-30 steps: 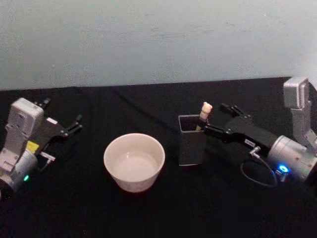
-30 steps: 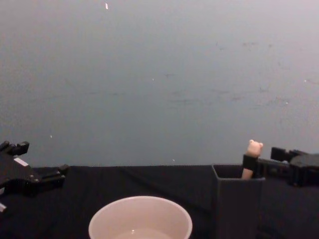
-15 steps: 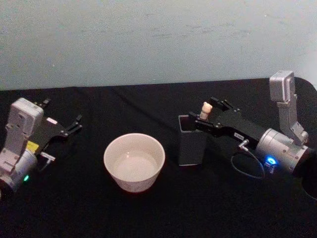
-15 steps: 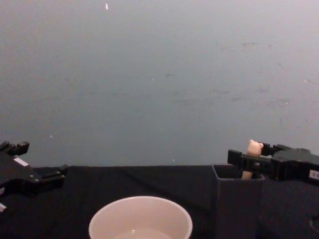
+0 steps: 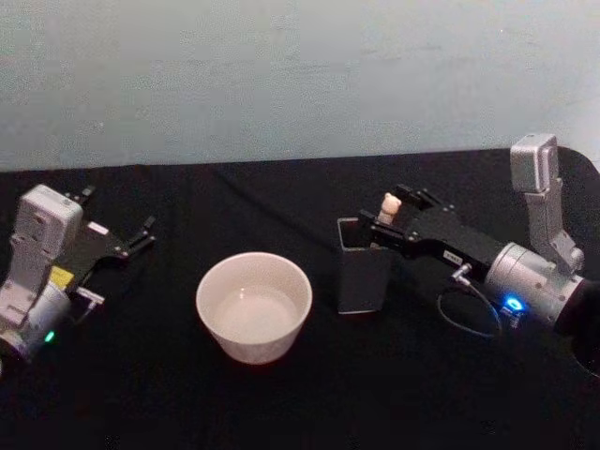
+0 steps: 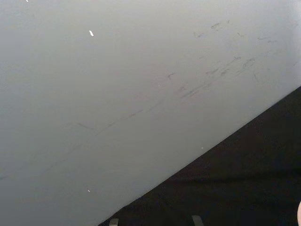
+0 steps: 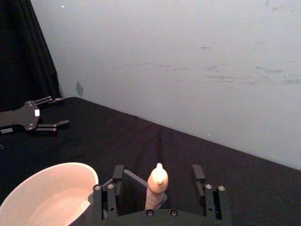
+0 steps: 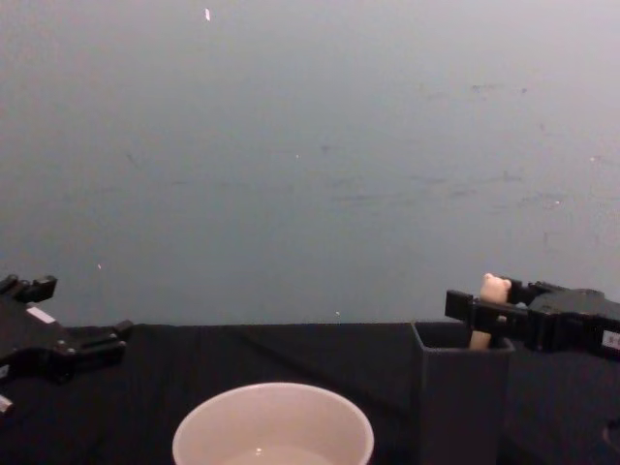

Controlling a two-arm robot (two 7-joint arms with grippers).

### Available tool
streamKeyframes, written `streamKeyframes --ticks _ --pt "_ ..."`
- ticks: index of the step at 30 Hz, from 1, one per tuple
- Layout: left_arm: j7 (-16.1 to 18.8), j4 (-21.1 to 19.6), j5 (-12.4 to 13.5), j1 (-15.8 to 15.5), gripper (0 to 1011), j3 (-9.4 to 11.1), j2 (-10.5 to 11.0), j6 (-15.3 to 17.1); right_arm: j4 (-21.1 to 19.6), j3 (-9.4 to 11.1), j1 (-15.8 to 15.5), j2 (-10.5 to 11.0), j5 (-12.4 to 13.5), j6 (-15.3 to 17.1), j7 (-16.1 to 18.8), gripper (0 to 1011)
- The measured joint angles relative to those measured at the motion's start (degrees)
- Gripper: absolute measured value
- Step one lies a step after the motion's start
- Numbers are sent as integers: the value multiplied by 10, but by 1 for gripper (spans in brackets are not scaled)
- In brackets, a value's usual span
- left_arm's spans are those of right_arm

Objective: Pick up the stirring spoon with one hand, stir inside the cup, then place it back in its original position.

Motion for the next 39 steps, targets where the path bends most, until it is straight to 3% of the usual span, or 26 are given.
streamKeyframes --ticks 5,23,39 --pt "0 0 0 0 1001 0 0 0 0 0 0 0 0 0 0 810" --pt "0 0 0 0 1001 0 0 0 0 0 0 0 1 0 1 218" --pt "0 0 0 0 1001 0 0 0 -20 3 -3 0 -14 -16 4 214"
